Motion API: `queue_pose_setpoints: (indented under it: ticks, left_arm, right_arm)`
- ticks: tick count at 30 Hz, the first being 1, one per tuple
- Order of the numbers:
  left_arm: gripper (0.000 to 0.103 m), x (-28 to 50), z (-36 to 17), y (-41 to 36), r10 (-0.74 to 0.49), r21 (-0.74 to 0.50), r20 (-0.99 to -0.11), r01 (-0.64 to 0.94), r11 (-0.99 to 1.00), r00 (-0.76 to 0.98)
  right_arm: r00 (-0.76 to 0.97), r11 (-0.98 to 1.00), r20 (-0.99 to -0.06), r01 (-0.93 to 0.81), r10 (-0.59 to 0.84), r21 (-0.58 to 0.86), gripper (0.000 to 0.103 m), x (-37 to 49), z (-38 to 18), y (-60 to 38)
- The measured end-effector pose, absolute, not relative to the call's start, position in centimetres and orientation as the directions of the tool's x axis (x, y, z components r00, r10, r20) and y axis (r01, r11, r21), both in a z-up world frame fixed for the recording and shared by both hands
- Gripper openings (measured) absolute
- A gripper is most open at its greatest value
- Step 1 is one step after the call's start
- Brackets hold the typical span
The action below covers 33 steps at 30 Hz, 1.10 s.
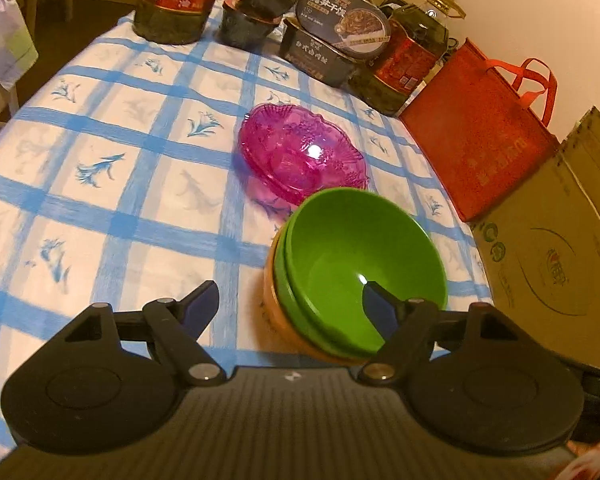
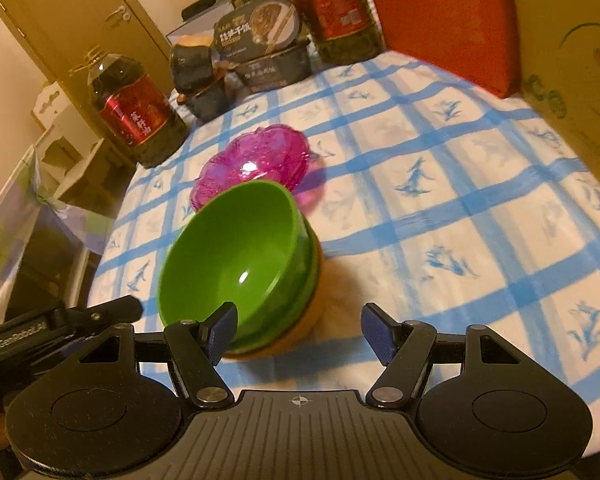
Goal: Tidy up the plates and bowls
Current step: 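Move both tools to the rim of the green-orange bowl stack, then close both tools on the rim of the bowl stack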
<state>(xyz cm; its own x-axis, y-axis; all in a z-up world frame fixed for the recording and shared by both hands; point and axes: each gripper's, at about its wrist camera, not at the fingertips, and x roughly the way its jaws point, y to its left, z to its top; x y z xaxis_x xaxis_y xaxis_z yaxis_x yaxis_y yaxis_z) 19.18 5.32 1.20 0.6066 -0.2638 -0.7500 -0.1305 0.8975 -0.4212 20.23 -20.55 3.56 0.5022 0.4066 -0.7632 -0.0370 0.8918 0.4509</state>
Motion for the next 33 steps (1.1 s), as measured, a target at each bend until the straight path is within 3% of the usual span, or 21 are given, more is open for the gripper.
queue_pose_setpoints:
  ticks: [16,20,29,33]
  left_arm:
    - [0.074,23.2,-1.8,5.2,-0.298,-0.436,-0.776,-0.131,0.89,0.556]
    - [0.072,23.7,-2.2,5.0,-0.3,-0.433,-0.783,-0.132,0.892,0.545]
    - [0.065,24.3,-2.8,4.7,-0.312,-0.433,-0.793,-0.124,0.893,0.523]
    - [0.057,24.5,-3.1,4.5,-0.32,-0.434,-0.798,-0.118,0.893,0.51]
  right_arm:
    - [0.435,0.826,-0.755,0.043,0.491,0.562,0.067,25.9,-1.0,-21.4]
    - [0.416,0.829,-0.766,0.049,0.491,0.558,0.058,26.0,-1.9,-21.3]
    - [0.393,0.84,-0.779,0.03,0.488,0.542,0.049,25.9,-2.8,-20.8]
    - [0.392,0.838,-0.777,0.024,0.493,0.545,0.044,25.9,-2.7,-20.6]
